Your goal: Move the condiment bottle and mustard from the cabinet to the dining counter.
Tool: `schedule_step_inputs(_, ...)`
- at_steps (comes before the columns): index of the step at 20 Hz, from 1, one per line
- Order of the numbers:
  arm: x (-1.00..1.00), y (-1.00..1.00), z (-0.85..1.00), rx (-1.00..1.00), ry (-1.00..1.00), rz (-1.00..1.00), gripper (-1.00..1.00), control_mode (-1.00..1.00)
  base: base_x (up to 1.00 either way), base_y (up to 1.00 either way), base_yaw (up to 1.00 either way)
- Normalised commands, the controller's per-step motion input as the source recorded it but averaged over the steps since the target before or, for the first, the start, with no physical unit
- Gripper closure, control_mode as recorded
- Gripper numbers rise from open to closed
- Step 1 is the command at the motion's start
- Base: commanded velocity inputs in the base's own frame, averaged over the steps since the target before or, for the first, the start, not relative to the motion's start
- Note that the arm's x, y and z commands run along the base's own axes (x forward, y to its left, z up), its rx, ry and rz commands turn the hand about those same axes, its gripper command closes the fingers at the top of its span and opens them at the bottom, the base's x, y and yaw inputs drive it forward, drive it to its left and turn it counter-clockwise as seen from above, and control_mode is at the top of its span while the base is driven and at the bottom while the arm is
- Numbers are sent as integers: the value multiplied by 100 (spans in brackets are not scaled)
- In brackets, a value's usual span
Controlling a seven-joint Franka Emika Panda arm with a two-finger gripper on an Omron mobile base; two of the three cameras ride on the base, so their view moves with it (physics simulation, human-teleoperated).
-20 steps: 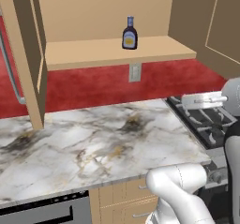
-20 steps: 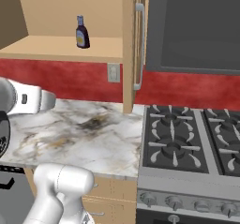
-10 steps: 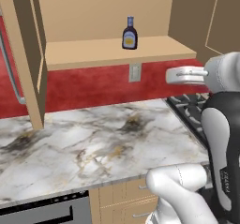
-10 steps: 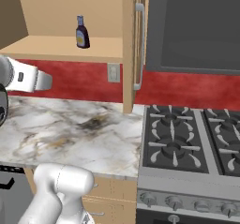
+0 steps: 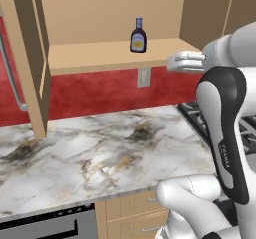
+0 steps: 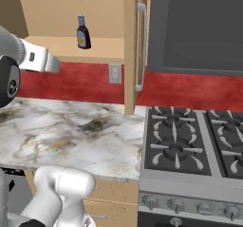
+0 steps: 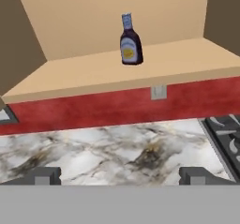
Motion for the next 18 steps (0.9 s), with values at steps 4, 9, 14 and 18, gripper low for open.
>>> schedule_step_inputs(4,53,0,0,-1,-4,0,-100,-100,0,0,0)
schedule_step_inputs(9,47,0,0,0,-1,0,-100,-100,0,0,0)
schedule_step_inputs(14,41,0,0,0,-3,0,-100,-100,0,0,0)
schedule_step_inputs(18,35,0,1,0,-4,0,-100,-100,0,0,0)
